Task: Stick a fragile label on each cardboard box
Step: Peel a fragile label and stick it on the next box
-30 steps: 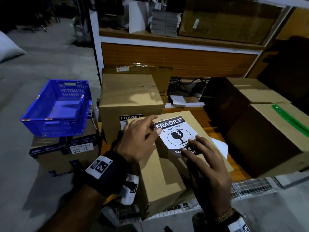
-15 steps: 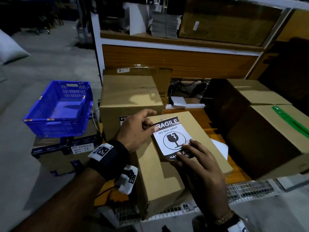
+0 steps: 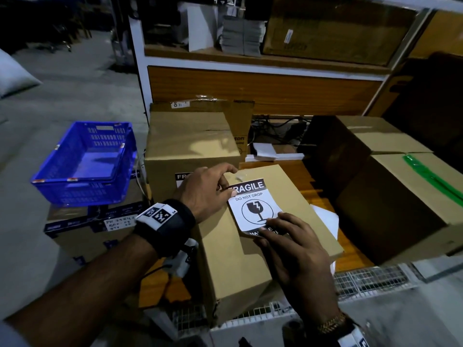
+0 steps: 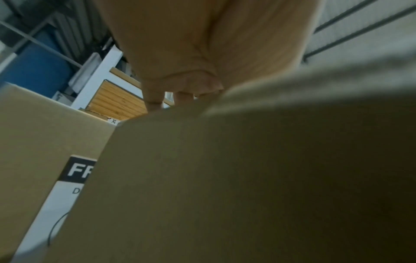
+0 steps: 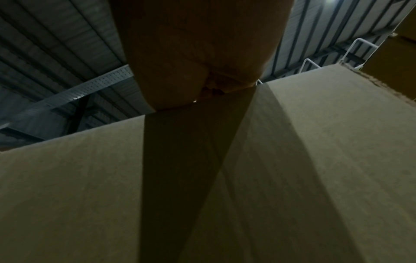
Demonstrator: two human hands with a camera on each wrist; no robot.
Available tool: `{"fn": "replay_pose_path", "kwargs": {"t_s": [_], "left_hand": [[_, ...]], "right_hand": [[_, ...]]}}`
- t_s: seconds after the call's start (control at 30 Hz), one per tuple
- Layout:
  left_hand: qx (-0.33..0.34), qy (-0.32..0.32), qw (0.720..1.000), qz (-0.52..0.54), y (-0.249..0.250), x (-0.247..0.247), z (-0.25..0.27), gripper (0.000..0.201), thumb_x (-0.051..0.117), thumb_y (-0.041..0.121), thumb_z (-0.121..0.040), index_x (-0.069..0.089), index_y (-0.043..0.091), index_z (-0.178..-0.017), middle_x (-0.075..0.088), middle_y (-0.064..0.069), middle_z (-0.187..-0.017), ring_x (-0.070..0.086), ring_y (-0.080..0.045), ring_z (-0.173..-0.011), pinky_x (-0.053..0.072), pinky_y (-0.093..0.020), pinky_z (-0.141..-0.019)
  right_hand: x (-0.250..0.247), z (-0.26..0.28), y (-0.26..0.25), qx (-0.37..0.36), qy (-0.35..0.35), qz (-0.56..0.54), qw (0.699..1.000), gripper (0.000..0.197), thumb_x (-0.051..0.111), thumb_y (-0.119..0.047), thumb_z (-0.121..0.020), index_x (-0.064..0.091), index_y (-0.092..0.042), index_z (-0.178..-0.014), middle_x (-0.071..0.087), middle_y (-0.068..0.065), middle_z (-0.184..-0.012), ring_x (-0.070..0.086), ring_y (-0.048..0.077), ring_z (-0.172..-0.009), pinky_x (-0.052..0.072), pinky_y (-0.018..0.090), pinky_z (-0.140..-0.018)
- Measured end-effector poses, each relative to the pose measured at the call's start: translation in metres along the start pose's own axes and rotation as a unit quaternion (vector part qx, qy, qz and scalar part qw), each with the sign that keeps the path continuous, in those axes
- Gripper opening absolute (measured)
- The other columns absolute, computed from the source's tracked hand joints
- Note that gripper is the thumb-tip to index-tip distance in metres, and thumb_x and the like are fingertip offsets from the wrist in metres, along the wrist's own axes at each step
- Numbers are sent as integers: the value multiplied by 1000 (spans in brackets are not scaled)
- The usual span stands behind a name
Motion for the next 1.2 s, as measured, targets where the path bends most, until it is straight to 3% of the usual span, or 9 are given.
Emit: {"fn": "replay_pose_path", "kwargs": {"t_s": [0.3, 0.4, 0.5, 0.7, 0.83, 0.9, 0.97, 1.07, 1.2], "left_hand": [[-2, 31, 999, 8, -3, -3, 3, 39, 72, 46, -86, 65, 35, -123, 67, 17, -88, 61, -15, -99, 50, -46, -94], [8, 28, 999, 14, -8, -1, 10, 43, 57, 61, -86, 65, 36, -121, 68, 16, -105, 63, -14, -104, 49, -51, -97], [21, 34, 999, 10, -10, -4, 19, 44, 51, 64, -90, 65, 36, -121, 66, 11, -119, 63, -15, -109, 48, -55, -100], [-32, 102, 994, 21, -30, -10, 46, 65, 58, 69, -83, 55, 29, -135, 56, 1, -138, 56, -24, -124, 47, -53, -104], [-162, 59, 985, 27, -44, 2, 61, 109, 66, 78, -75, 24, 20, -157, 31, -12, -162, 37, -37, -145, 35, -55, -117], [-204, 43, 973, 97, -48, 6, 66, 118, 62, 87, -67, 21, 20, -156, 41, -8, -158, 45, -33, -141, 38, -51, -116], [-247, 22, 954, 167, -45, 10, 71, 102, 64, 79, -78, 27, 19, -153, 51, -2, -150, 52, -28, -133, 40, -43, -111], [-306, -24, 918, 250, -44, 18, 76, 75, 63, 70, -88, 48, 20, -141, 59, 0, -135, 56, -23, -115, 43, -34, -96], [-339, -62, 892, 293, -87, 39, 70, 118, 65, 100, -45, 56, 26, -137, 69, -7, -126, 68, -38, -108, 55, -60, -90]], "right_hand": [[-6, -4, 4, 36, 63, -108, 992, 20, 74, -19, -94, 80, -17, -114, 72, -5, -124, 61, 14, -126, 53, 39, -102], [-19, -6, 14, 120, 131, -226, 958, 19, 71, -11, -97, 77, -13, -115, 75, -2, -120, 68, 17, -117, 58, 48, -96], [-44, -9, 18, 172, 208, -264, 926, 16, 69, -15, -100, 76, -10, -113, 77, 2, -108, 73, 15, -103, 62, 44, -87], [-80, -3, 49, 249, 284, -384, 843, 16, 62, -22, -104, 72, -11, -109, 75, 4, -106, 71, 29, -105, 61, 44, -88], [-77, 4, 76, 332, 206, -460, 797, 18, 58, -30, -105, 71, -23, -94, 72, 3, -100, 64, 24, -100, 48, 46, -96], [-70, 5, 86, 363, 135, -465, 796, 16, 58, -31, -104, 69, -20, -106, 75, -1, -111, 65, 19, -111, 38, 43, -102], [-62, 1, 88, 374, 90, -462, 799, 19, 57, -32, -103, 67, -19, -114, 75, -3, -119, 65, 19, -115, 38, 40, -97], [-53, -12, 80, 393, 48, -457, 797, 14, 54, -26, -105, 65, -18, -102, 72, 3, -101, 63, 17, -83, 43, 31, -71], [-50, -29, 73, 386, -14, -390, 836, 22, 56, -25, -104, 64, -15, -87, 65, 1, -76, 57, 18, -70, 42, 31, -64]]}}
Point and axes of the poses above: each hand's wrist, its own z-axis away from the middle knuckle, its own x-axis out of the palm, y = z × x, the point moved 4 cm from there along -z, towards the middle knuckle
